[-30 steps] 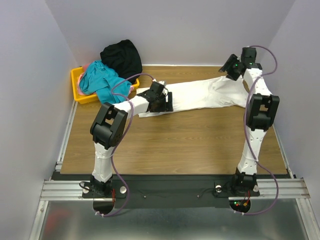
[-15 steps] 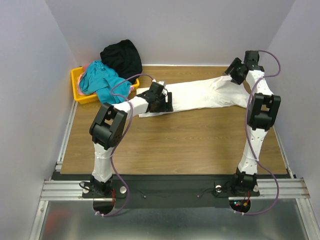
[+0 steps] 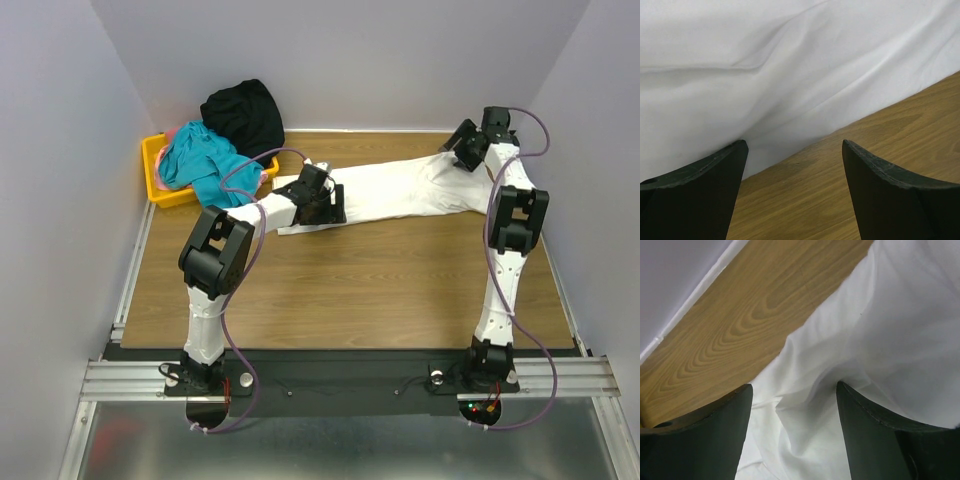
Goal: Fold and stack the t-shirts
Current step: Fold the tshirt
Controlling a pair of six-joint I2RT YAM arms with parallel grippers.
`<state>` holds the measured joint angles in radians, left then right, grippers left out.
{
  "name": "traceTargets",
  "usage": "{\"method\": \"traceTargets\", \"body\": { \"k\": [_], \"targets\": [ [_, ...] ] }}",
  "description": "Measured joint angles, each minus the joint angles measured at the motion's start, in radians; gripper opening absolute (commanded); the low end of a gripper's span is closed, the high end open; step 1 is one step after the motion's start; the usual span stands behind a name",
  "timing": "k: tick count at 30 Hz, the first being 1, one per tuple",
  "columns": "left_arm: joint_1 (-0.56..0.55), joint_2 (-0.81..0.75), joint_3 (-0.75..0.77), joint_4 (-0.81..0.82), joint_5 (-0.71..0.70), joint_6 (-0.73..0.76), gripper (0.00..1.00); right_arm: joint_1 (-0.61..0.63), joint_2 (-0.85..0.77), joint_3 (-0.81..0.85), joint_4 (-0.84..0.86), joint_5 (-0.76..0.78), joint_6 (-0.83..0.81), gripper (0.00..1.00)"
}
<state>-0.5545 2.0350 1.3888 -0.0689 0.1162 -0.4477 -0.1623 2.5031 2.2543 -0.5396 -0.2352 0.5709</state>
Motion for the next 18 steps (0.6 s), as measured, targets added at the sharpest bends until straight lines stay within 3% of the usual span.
{"method": "traceTargets", "body": {
  "k": [7,18],
  "targets": [
    [0.0,-0.001,-0.004,0.001,-0.002,-0.004,0.89,0.002,0.076,0.132,0.025,-0.039,0.038,0.74],
    [0.0,-0.018,-0.021,-0.002,-0.012,-0.01,0.9,-0.014,0.029,0.093,0.084,-0.053,0.064,0.75]
  ]
}}
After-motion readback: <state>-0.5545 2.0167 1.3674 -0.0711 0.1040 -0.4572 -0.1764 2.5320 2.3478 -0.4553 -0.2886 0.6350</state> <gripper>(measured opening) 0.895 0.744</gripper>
